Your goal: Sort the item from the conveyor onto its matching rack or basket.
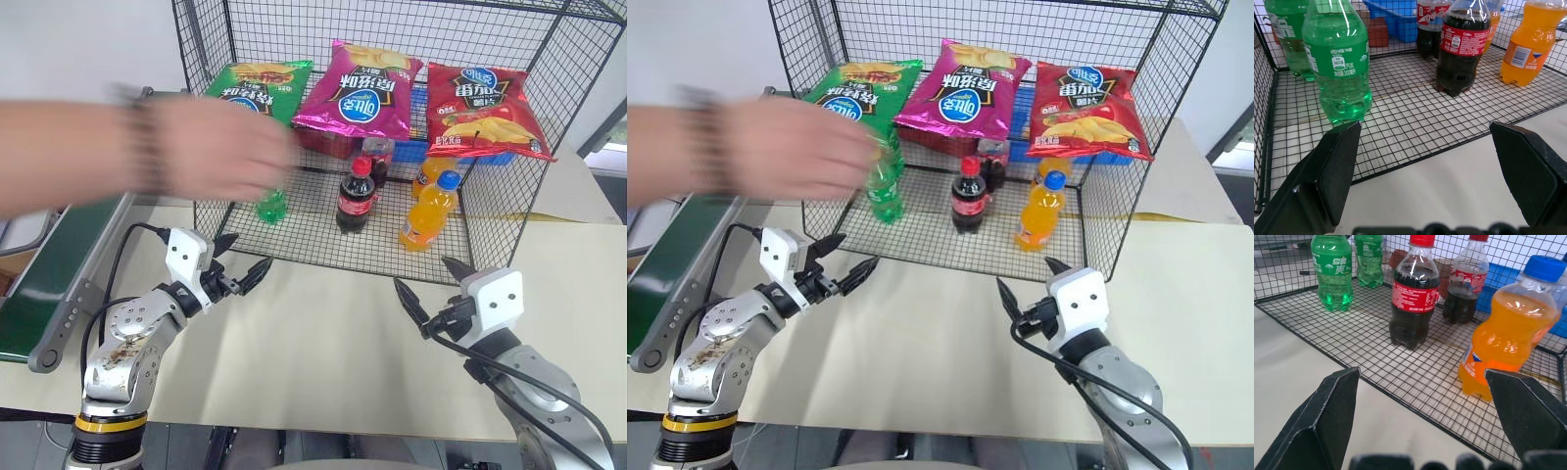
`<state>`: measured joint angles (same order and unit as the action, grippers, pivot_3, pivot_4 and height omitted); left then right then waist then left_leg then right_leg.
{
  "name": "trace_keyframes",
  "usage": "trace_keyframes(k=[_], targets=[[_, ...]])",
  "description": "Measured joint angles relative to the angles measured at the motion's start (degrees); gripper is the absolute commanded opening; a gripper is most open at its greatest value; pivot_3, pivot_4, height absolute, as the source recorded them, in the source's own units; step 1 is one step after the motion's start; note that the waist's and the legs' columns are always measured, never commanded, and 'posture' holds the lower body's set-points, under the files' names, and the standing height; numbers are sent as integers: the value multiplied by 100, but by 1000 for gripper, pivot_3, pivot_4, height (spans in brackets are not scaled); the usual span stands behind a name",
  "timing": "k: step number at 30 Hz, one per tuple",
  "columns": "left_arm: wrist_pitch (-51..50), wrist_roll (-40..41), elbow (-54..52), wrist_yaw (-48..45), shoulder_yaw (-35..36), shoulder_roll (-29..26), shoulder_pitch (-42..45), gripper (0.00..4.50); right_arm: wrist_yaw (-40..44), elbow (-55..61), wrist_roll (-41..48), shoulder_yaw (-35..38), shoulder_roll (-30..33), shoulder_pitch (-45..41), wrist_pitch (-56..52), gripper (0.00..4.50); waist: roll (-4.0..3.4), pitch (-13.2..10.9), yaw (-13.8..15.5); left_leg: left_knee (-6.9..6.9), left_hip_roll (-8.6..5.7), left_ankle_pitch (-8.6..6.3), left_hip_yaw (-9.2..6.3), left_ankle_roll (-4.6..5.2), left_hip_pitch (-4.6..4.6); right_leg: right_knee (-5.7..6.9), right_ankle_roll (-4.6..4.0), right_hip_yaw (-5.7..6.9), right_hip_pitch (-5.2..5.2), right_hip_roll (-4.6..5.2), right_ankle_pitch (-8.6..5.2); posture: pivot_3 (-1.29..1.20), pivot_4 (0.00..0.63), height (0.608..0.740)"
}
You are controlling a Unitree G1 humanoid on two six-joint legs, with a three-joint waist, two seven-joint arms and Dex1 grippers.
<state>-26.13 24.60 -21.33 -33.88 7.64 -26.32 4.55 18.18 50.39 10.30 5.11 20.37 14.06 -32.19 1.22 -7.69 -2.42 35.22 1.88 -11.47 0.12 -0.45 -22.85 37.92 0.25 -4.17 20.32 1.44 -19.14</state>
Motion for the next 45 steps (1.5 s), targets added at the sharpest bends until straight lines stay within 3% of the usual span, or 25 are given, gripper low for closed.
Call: trace_keyframes(k=[29, 40, 45], targets=[[78, 22, -204, 123, 24, -9, -355, 4447, 207, -30, 245, 4, 132, -304, 137, 4500, 0, 0, -1, 0, 1, 0, -1, 0, 1, 0, 0, 0, 0, 0, 0, 0, 150, 740], [-55, 31, -591, 1609, 1308, 437, -515, 4447, 1209, -382, 1918, 113, 917, -2179, -597, 4500, 6, -4, 0, 2, 0, 0, -4, 0, 0, -2, -1, 1, -4, -1, 0, 0, 150, 740], [-22, 0, -155, 2022, 1911, 268, -151, 4447, 1619, -730, 2725, 137, 1296, -3285, -937, 4500, 9, -5, 11, 2, -2, 0, -8, 1, 0, -3, -2, 6, -4, -2, 1, 0, 150, 740]])
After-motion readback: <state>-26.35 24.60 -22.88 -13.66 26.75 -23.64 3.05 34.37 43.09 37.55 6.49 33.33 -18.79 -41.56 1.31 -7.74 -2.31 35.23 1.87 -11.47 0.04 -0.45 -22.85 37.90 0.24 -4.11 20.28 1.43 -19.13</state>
